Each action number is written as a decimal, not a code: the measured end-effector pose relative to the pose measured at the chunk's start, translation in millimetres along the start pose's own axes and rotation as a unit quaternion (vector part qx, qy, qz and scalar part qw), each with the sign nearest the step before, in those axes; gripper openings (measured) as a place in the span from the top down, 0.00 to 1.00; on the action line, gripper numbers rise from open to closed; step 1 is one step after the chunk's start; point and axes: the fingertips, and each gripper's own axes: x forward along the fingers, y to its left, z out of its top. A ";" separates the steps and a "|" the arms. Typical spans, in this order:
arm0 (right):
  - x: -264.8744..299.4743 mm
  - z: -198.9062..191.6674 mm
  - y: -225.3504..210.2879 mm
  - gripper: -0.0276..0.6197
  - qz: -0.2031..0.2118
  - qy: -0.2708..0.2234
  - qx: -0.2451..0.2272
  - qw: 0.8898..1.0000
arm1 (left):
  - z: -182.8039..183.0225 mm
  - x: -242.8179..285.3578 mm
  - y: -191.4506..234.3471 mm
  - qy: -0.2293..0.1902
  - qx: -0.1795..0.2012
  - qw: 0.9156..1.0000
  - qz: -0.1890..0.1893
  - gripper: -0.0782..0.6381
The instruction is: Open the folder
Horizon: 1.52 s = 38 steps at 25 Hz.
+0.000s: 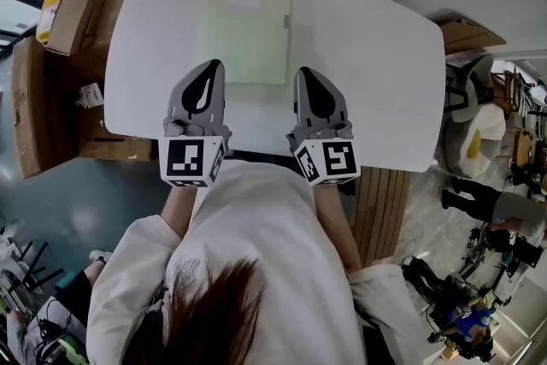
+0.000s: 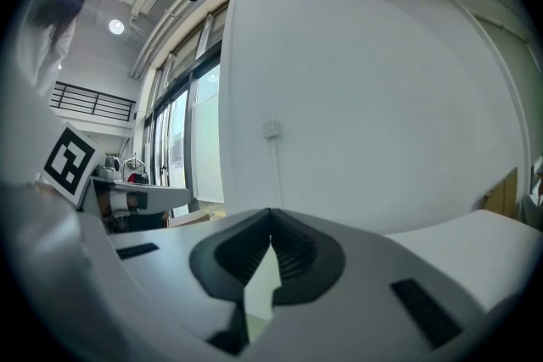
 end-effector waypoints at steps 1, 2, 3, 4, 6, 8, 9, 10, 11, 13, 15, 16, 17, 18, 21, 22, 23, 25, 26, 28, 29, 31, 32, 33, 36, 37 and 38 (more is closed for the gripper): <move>-1.1 1.6 -0.1 0.95 0.000 -0.003 0.000 1.000 | 1.4 -0.7 0.6 0.000 0.000 1.000 0.002 0.88; -2.3 3.8 -0.2 0.95 0.000 -0.005 0.001 1.000 | 3.1 -1.3 1.1 -0.001 0.000 1.000 0.004 0.88; -3.8 6.5 -0.3 0.95 0.000 -0.008 0.001 1.000 | 5.2 -2.0 1.1 -0.002 0.000 1.000 0.005 0.88; -5.6 10.1 0.1 0.95 0.000 -0.011 0.000 1.000 | 7.9 -3.0 0.7 -0.005 -0.002 1.000 0.005 0.88; -9.4 18.2 2.3 0.95 0.002 -0.016 -0.003 1.000 | 14.8 -6.5 -0.7 -0.013 -0.005 1.000 0.004 0.88; -13.1 25.2 5.2 0.95 0.002 -0.021 -0.002 1.000 | 22.6 -11.1 -2.0 -0.021 -0.007 1.000 0.005 0.88; -14.6 28.1 6.6 0.95 0.003 -0.023 -0.001 1.000 | 26.1 -12.9 -2.4 -0.025 -0.007 1.000 0.006 0.88; -15.5 30.7 8.0 0.95 0.003 -0.025 0.000 1.000 | 29.2 -14.2 -2.6 -0.027 -0.007 1.000 0.006 0.88; -16.0 33.0 9.6 0.95 0.004 -0.027 -0.001 1.000 | 31.9 -15.0 -2.2 -0.030 -0.008 1.000 0.007 0.88; -16.9 37.4 13.3 0.95 0.008 -0.029 -0.004 1.000 | 36.7 -16.3 -0.2 -0.032 -0.010 0.999 0.010 0.88; -20.3 39.5 17.8 0.95 0.012 -0.028 -0.008 1.000 | 39.4 -19.1 0.9 -0.032 -0.018 0.999 0.013 0.88; -22.2 39.7 20.4 0.95 0.014 -0.026 -0.009 1.000 | 40.0 -21.1 1.5 -0.031 -0.023 0.999 0.014 0.88; -23.6 39.6 23.3 0.95 0.017 -0.026 -0.008 0.999 | 40.5 -23.0 2.4 -0.031 -0.027 0.999 0.015 0.88; -24.4 39.5 26.4 0.95 0.019 -0.025 -0.008 0.999 | 41.1 -24.8 3.4 -0.030 -0.029 0.999 0.015 0.88; -27.5 40.2 33.0 0.95 0.022 -0.025 -0.009 0.999 | 42.9 -28.2 2.5 -0.029 -0.029 0.999 0.010 0.88; -29.0 40.1 33.6 0.95 0.021 -0.024 -0.011 0.999 | 42.8 -28.6 0.4 -0.028 -0.028 0.999 0.007 0.88; -30.2 39.2 33.6 0.95 0.021 -0.023 -0.013 0.999 | 41.8 -28.7 -2.1 -0.027 -0.028 0.999 0.004 0.88; -31.4 35.4 32.9 0.95 0.020 -0.018 -0.015 1.000 | 36.0 -27.7 -7.1 -0.021 -0.027 0.999 -0.001 0.88; -31.4 33.4 32.4 0.95 0.021 -0.016 -0.015 1.000 | 32.1 -27.0 -9.2 -0.017 -0.028 0.999 -0.003 0.88; -31.0 31.5 30.8 0.95 0.021 -0.014 -0.013 1.000 | 25.8 -25.3 -12.5 -0.010 -0.032 0.999 -0.006 0.88; -31.1 31.3 29.7 0.95 0.021 -0.015 -0.012 1.000 | 23.5 -24.6 -14.1 -0.008 -0.032 0.999 -0.006 0.88; -32.0 30.5 28.8 0.95 0.020 -0.016 -0.012 1.000 | 19.3 -24.2 -16.5 -0.006 -0.034 0.999 -0.008 0.88; -31.9 30.1 28.8 0.95 0.020 -0.017 -0.013 1.000 | 18.0 -23.9 -16.7 -0.005 -0.035 0.999 -0.009 0.88; -31.4 30.0 28.9 0.95 0.020 -0.017 -0.012 1.000 | 17.6 -23.4 -16.3 -0.005 -0.035 0.999 -0.010 0.88; -31.9 30.5 29.1 0.95 0.017 -0.016 -0.007 1.000 | 18.6 -23.5 -13.5 -0.002 -0.036 0.999 -0.006 0.88; -33.0 30.4 29.1 0.95 0.016 -0.015 -0.005 1.000 | 18.6 -24.1 -12.6 -0.001 -0.038 0.999 -0.005 0.88; -33.9 30.1 29.0 0.95 0.015 -0.014 -0.003 1.000 | 18.6 -24.6 -11.6 0.000 -0.039 0.999 -0.003 0.88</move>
